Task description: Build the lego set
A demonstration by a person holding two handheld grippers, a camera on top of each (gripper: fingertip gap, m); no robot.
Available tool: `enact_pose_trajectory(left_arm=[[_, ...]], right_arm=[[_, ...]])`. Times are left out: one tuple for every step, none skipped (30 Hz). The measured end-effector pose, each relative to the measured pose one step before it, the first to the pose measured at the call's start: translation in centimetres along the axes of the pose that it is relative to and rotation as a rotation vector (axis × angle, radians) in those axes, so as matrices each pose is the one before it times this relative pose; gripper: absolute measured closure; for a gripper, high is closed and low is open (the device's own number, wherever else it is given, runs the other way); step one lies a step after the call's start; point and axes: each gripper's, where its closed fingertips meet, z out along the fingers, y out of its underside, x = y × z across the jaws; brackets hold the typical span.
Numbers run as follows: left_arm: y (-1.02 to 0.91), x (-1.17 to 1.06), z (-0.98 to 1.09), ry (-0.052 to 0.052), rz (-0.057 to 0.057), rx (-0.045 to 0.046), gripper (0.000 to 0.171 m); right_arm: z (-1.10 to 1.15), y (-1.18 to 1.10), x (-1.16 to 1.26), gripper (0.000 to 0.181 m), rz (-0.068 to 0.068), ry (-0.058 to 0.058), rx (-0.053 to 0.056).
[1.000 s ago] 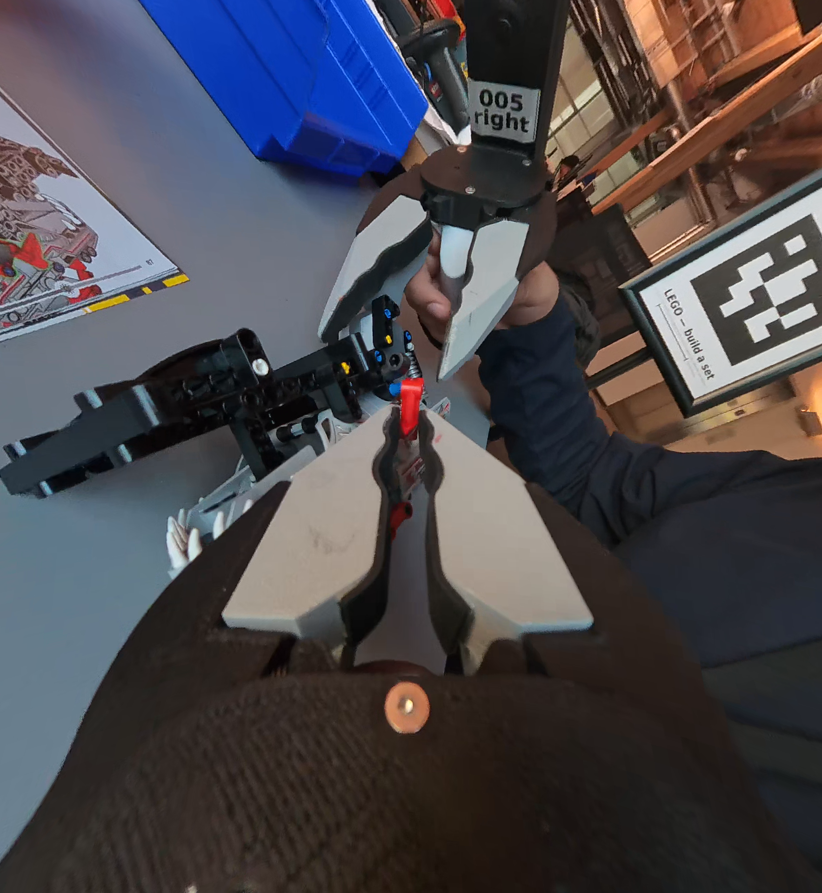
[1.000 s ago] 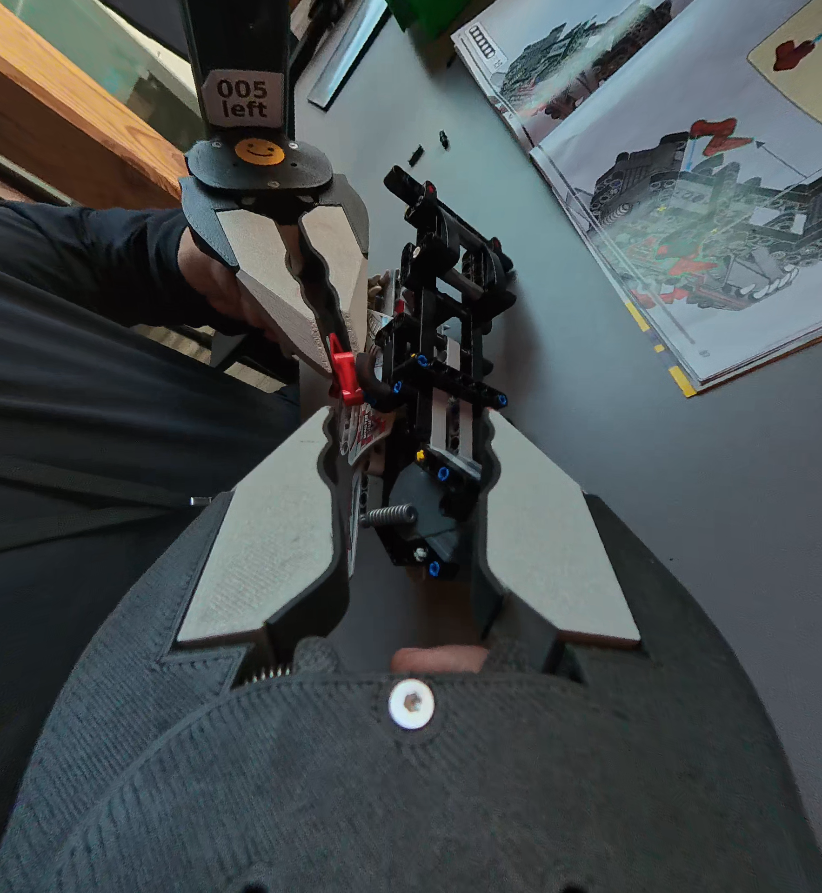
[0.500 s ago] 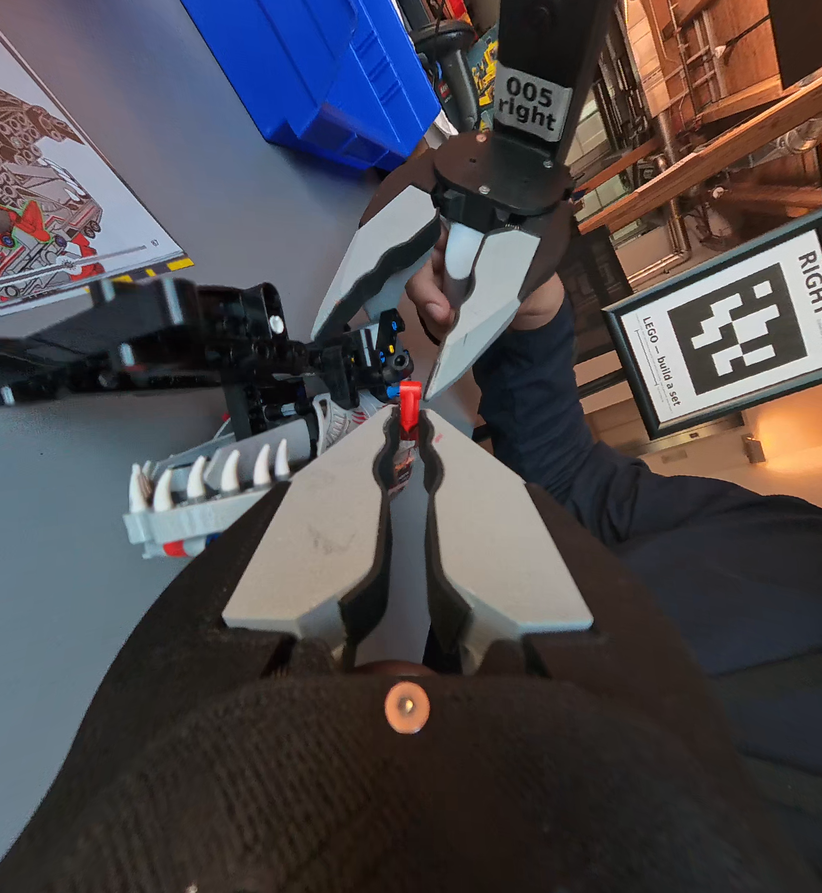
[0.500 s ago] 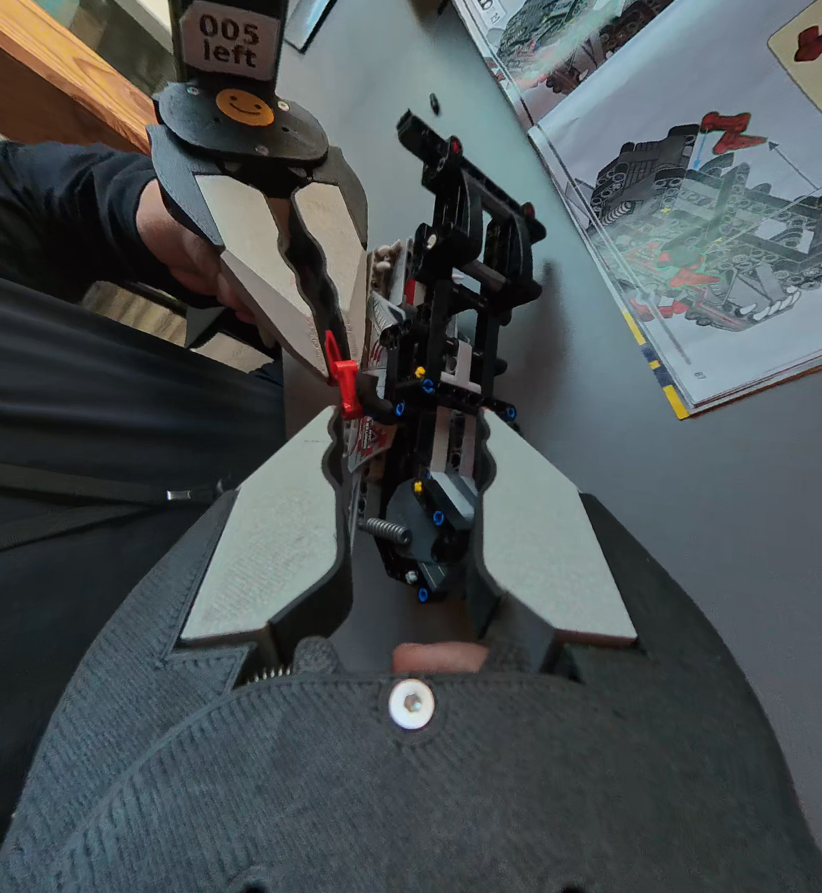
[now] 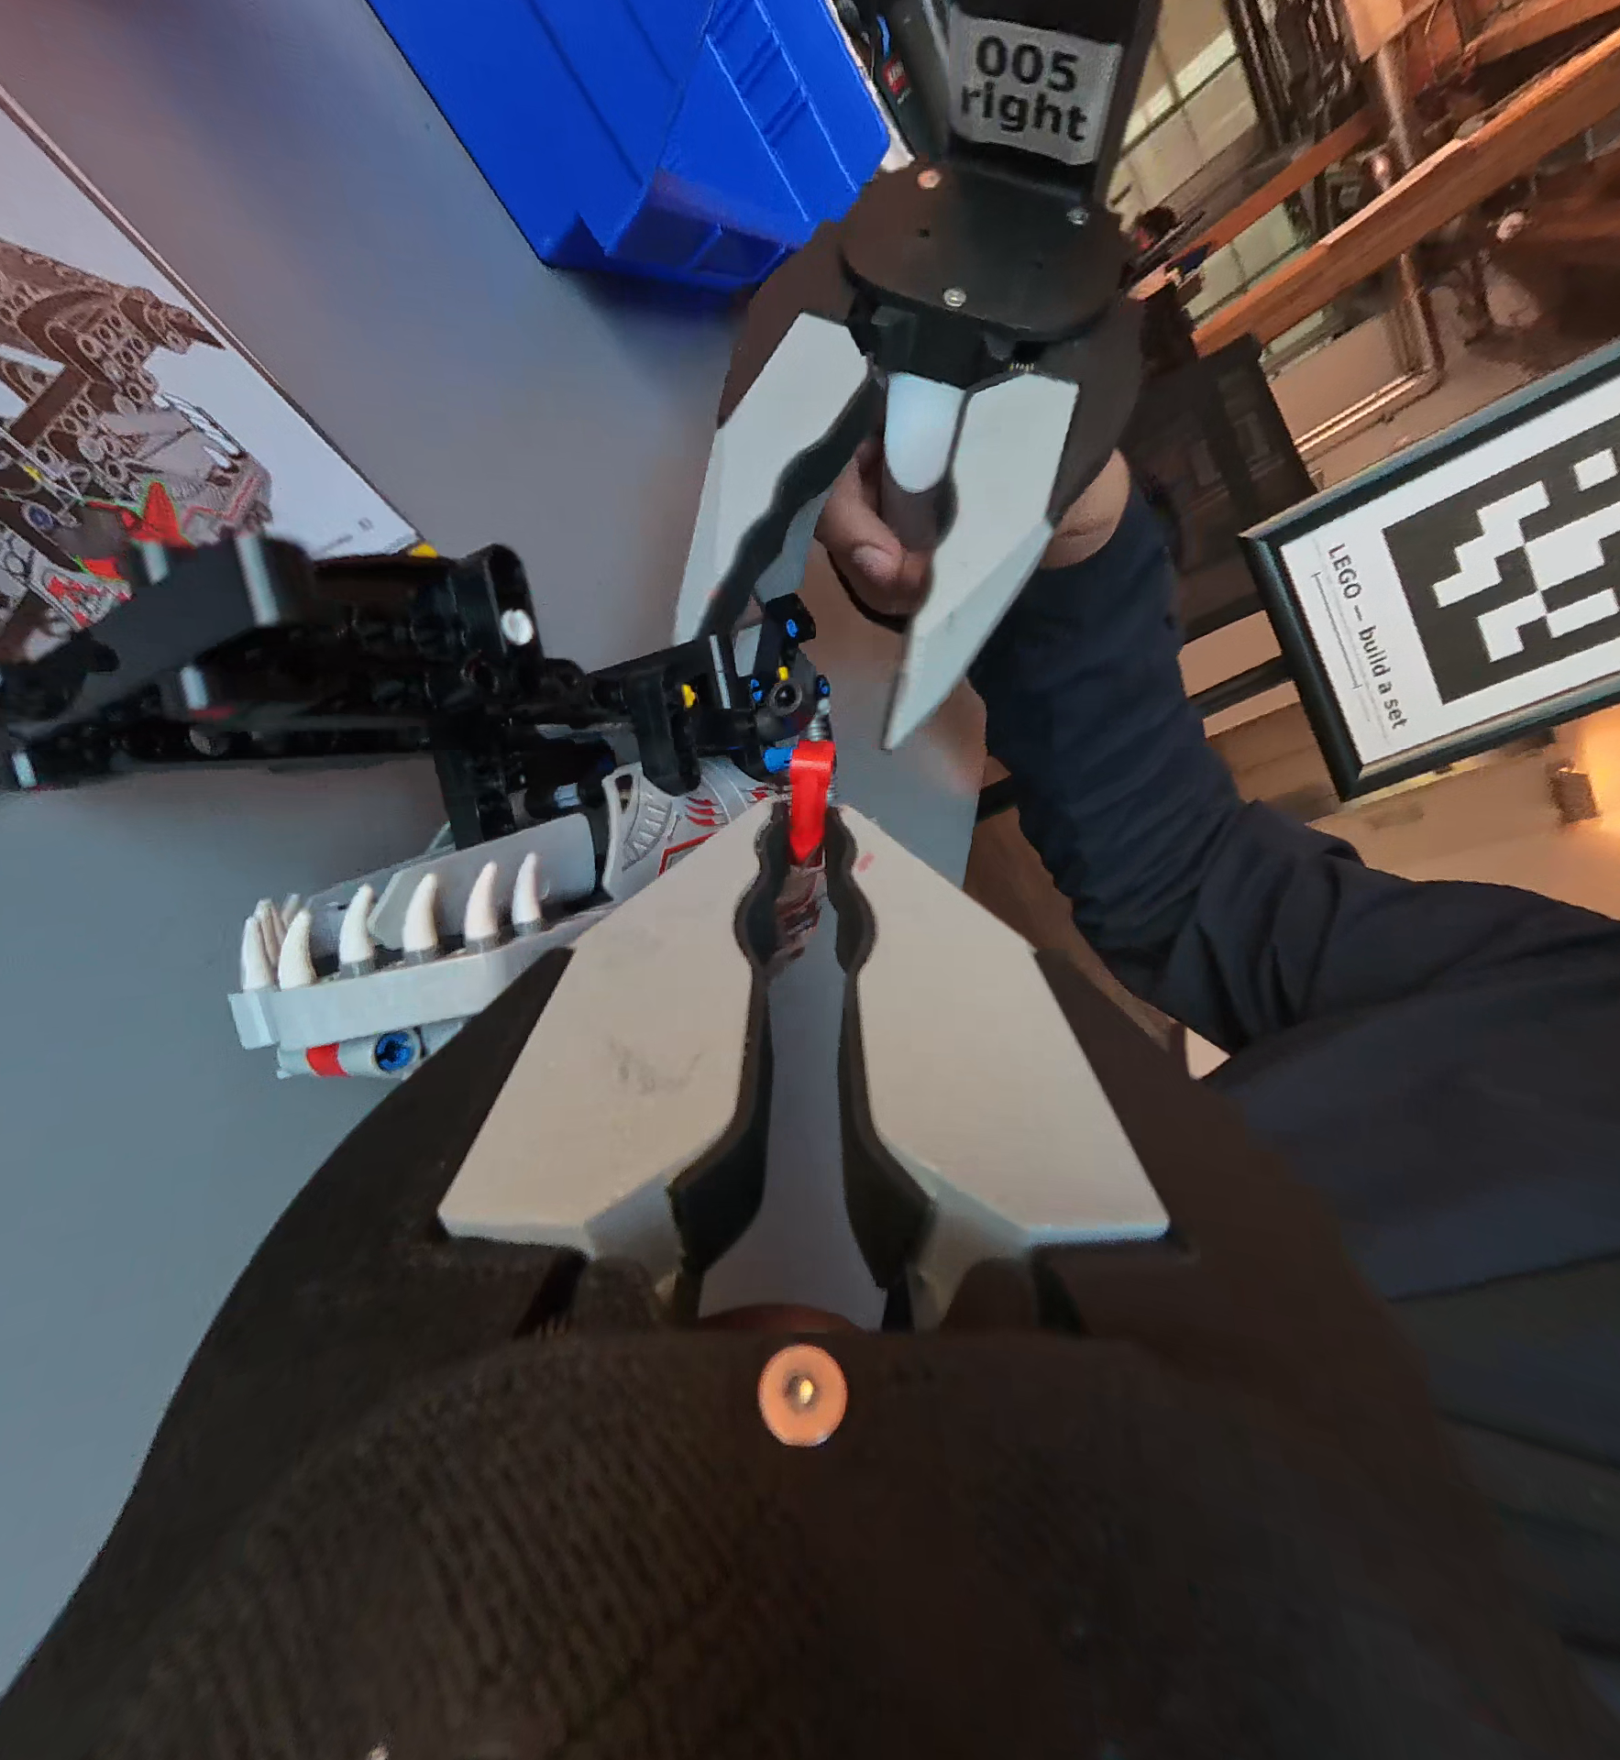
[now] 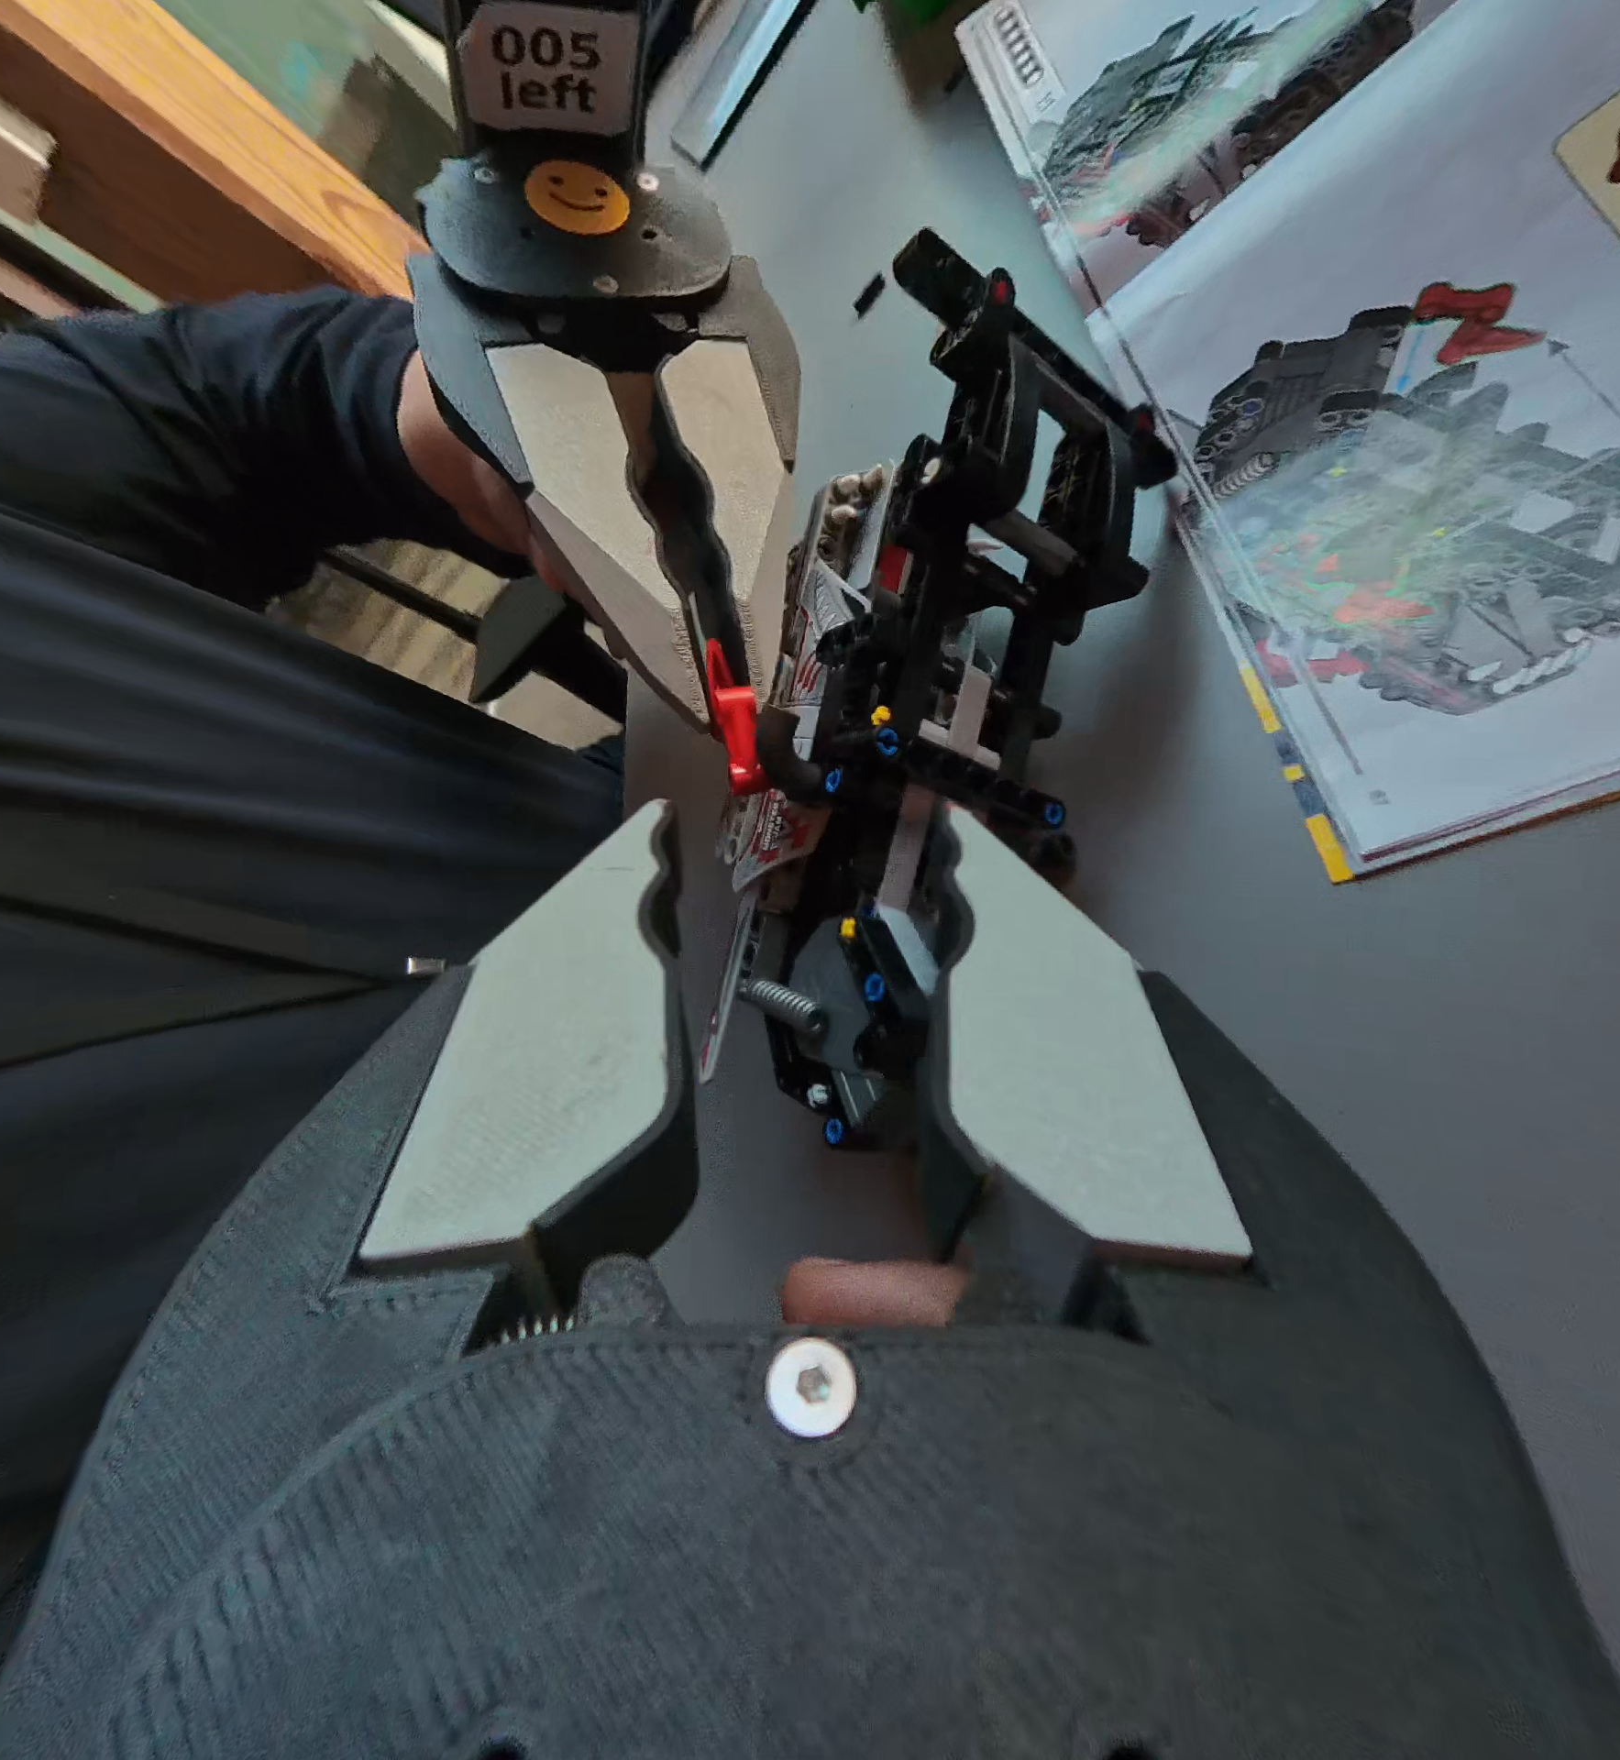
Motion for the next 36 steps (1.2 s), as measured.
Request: enact_pose_trajectory(left_arm=[[-0.163, -0.11, -0.085, -0.0061, 0.0106, -0.0053, 0.168], [-0.125, -0.124, -0.072, -0.0036, 0.0074, -0.0066, 0.168], [-0.147, -0.105, -0.085, 0.0003, -0.0003, -0.00469, 0.168], [-0.1, -0.068, -0.057, 0.0021, 0.0011, -0.0065, 0.168], [-0.061, -0.065, -0.031, 0.0021, 0.0022, -0.00715, 0.167], [-0.061, -0.05, -0.01, 0.0019, -0.0001, -0.00467, 0.168], [-0.041, -0.049, 0.015, 0.0029, -0.0023, -0.00324, 0.168], [-0.019, -0.022, 0.033, 0.0055, -0.0035, -0.00377, 0.168], [-0.029, -0.032, 0.026, 0.0049, -0.0028, -0.00021, 0.168], [-0.034, -0.057, 0.025, 0.0044, -0.0025, 0.00161, 0.168], [-0.029, -0.06, -0.006, 0.0048, -0.0043, 0.00167, 0.168], [-0.067, -0.045, -0.004, 0.0051, -0.0061, 0.00498, 0.168], [-0.029, -0.042, -0.012, 0.0047, -0.0044, 0.00243, 0.168], [-0.013, -0.044, 0.013, 0.0029, -0.0031, 0.00024, 0.168], [-0.016, -0.048, 0.006, 0.0013, -0.0016, -0.00045, 0.168], [-0.04, -0.045, 0.019, 0.0004, -0.0034, -0.00013, 0.168], [-0.026, -0.04, 0.009, -0.0006, -0.0059, -0.00059, 0.168], [-0.042, -0.037, -0.024, -0.003, -0.0026, 0.00173, 0.168], [-0.014, -0.002, -0.009, -0.0046, 0.0005, 0.00194, 0.168], [0.031, 0.006, 0.027, -0.0057, 0.001, 0.00115, 0.168], [-0.024, 0.006, 0.046, -0.005, -0.0007, 0.00434, 0.168], [-0.008, 0.016, 0.053, 0.0001, -0.0049, 0.00047, 0.168], [0.036, 0.045, 0.058, 0.0062, -0.0071, -0.00515, 0.168], [-0.099, -0.048, -0.002, 0.0012, -0.0094, 0.00238, 0.168], [-0.091, -0.038, -0.016, 0.0009, -0.0122, 0.0014, 0.168], [-0.08, -0.045, -0.017, -0.0026, -0.0101, 0.00273, 0.168], [-0.002, -0.046, 0.007, -0.0055, -0.0056, 0.00052, 0.168], [0.048, 0.012, 0.033, -0.0044, -0.0082, -0.00228, 0.168], [-0.005, 0.011, 0.019, -0.0037, -0.0123, 0.00146, 0.168], [0.002, -0.009, -0.009, -0.0034, -0.0123, 0.00065, 0.168], [-0.04, -0.006, -0.035, -0.0009, -0.0147, 0.0026, 0.168], [-0.045, 0.025, -0.03, 0.0027, -0.0203, 0.00283, 0.168], [-0.044, 0.002, -0.041, 0.0017, -0.0199, 0.0022, 0.167], [-0.066, -0.023, -0.054, 0.0003, -0.0205, 0.0005, 0.167], [-0.043, -0.012, -0.049, 0.0008, -0.0226, -0.00583, 0.167], [-0.061, -0.03, -0.022, -0.0017, -0.0204, -0.00739, 0.167]], right_arm=[[-0.264, -0.18, 0.186, 0.135, 0.0064, -0.0015, 0.0187], [-0.182, -0.105, 0.035, 0.141, -0.0146, -0.0039, 0.0132], [-0.039, -0.068, -0.048, 0.142, -0.0222, -0.0033, 0.005], [0.078, -0.041, 0.125, 0.137, -0.0226, 0.0079, -0.0053], [0.12, -0.002, 0.343, 0.131, -0.0208, 0.0201, -0.0138], [0.122, -0.062, 0.436, 0.127, -0.0202, 0.0211, -0.0132], [0.136, -0.071, 0.439, 0.124, -0.0109, 0.0155, -0.0093], [0.183, -0.023, 0.069, 0.124, 0.0055, -0.0111, -0.0109], [0.252, -0.007, -0.31, 0.124, 0.0185, -0.0379, -0.0101], [0.264, -0.012, -0.022, 0.117, 0.0247, -0.0223, -0.0078], [0.193, 0.052, 0.294, 0.116, 0.0208, -0.0068, -0.0081], [0.085, 0.006, 0.273, 0.115, 0.0239, -0.0149, -0.0026], [-0.027, -0.175, 0.09, 0.115, 0.0292, -0.0318, 0.01], [-0.093, -0.253, 0.075, 0.116, 0.0332, -0.0328, 0.0132], [-0.08, -0.205, 0.16, 0.12, 0.0263, -0.0206, 0.0076], [-0.016, -0.101, 0.317, 0.128, 0.0094, 0.0007, 0.0021], [0.036, -0.028, 0.156, 0.129, -0.0037, 0.0004, -0.0021], [0.016, -0.009, 0.008, 0.129, -0.0033, -0.0003, -0.0023], [0.02, 0.032, -0.01, 0.128, -0.0084, 0.0067, -0.0024], [0.038, -0.017, -0.161, 0.121, -0.0083, -0.0006, 0.0007], [0.054, 0.026, -0.317, 0.11, -0.0034, -0.01, -0.0027], [-0.005, -0.002, -0.15, 0.111, -0.0066, -0.0001, -0.0023], [0.022, 0.084, 0.136, 0.113, -0.0078, 0.0145, -0.0087], [0.036, 0.034, 0.197, 0.116, -0.0076, 0.0162, -0.0063], [0.014, -0.025, 0.044, 0.115, -0.0048, 0.0051, -0.0033], [-0.004, -0.006, 0.028, 0.115, -0.0033, 0.0047, -0.0041], [0.003, 0.06, 0.227, 0.121, -0.0115, 0.0168, -0.0067], [0.031, 0.026, 0.05, 0.121, -0.0163, 0.007, -0.0031], [0.023, 0.007, -0.011, 0.121, -0.0153, 0.0036, -0.0017], [0.031, -0.007, -0.007, 0.121, -0.0117, 0.0019, -0.0003], [0.017, -0.024, 0.004, 0.121, -0.0042, -0.0043, 0.0025], [0.006, -0.055, 0.038, 0.122, 0.0062, -0.0083, 0.0052], [0.006, -0.07, 0.047, 0.122, 0.0119, -0.0076, 0.0052], [0.004, -0.052, 0.035, 0.122, 0.0098, -0.004, 0.0018], [0.01, -0.034, 0.017, 0.123, 0.0081, -0.0022, -0.0028], [-0.012, -0.033, 0.026, 0.122, 0.0127, -0.0044, -0.0073]])
